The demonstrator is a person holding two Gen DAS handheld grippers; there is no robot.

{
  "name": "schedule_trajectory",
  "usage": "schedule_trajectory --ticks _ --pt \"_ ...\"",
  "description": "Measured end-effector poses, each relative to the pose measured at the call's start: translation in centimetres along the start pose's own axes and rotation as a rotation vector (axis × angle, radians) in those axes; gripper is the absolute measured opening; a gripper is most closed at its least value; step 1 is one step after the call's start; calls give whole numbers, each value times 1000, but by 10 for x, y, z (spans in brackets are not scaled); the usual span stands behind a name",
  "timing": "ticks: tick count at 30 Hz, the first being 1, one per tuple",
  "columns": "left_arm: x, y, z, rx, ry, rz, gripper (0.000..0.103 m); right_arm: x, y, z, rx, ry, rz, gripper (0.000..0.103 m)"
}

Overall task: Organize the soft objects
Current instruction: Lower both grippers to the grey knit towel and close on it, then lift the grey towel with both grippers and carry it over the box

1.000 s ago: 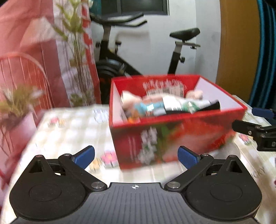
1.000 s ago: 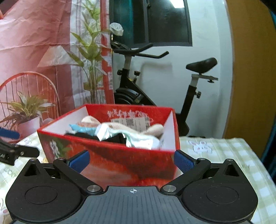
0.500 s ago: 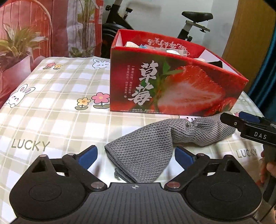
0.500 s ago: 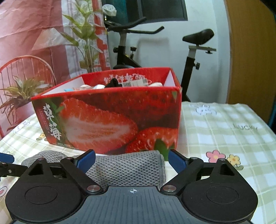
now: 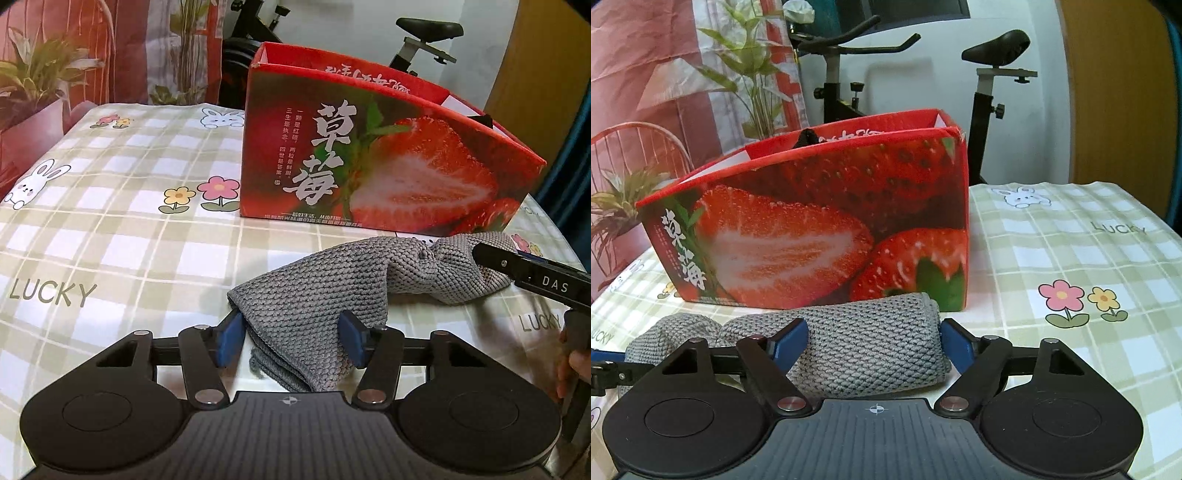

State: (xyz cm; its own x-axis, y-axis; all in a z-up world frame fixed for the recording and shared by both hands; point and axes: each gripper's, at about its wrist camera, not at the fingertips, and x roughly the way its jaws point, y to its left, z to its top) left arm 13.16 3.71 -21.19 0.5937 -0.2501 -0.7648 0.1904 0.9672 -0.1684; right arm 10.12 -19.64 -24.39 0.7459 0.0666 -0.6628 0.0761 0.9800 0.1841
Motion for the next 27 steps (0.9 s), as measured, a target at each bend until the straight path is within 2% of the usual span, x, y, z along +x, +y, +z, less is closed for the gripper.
schedule_trajectory --ticks 3,7,8,9,13,15,24,27 --pt "0 -1 -2 4 -11 -1 57 4 1 -1 -6 22 5 72" --pt "-1 2 -3 2 -26 -14 42 5 4 -2 -25 27 11 66" --pt "-1 3 -3 0 -28 -23 37 5 5 -3 -28 27 15 62" --pt "-1 4 -3 -4 -30 -33 36 5 5 -3 -31 31 20 58" --pt "0 6 -4 0 -44 -39 33 5 4 -3 -34 35 35 50" --pt "1 5 -4 2 -47 -41 33 5 4 -3 -37 37 40 43" --pt "2 6 -4 15 -51 -46 33 5 9 -3 -74 42 53 32" --pt "2 7 -4 13 -49 -47 33 5 10 -4 -85 41 64 25"
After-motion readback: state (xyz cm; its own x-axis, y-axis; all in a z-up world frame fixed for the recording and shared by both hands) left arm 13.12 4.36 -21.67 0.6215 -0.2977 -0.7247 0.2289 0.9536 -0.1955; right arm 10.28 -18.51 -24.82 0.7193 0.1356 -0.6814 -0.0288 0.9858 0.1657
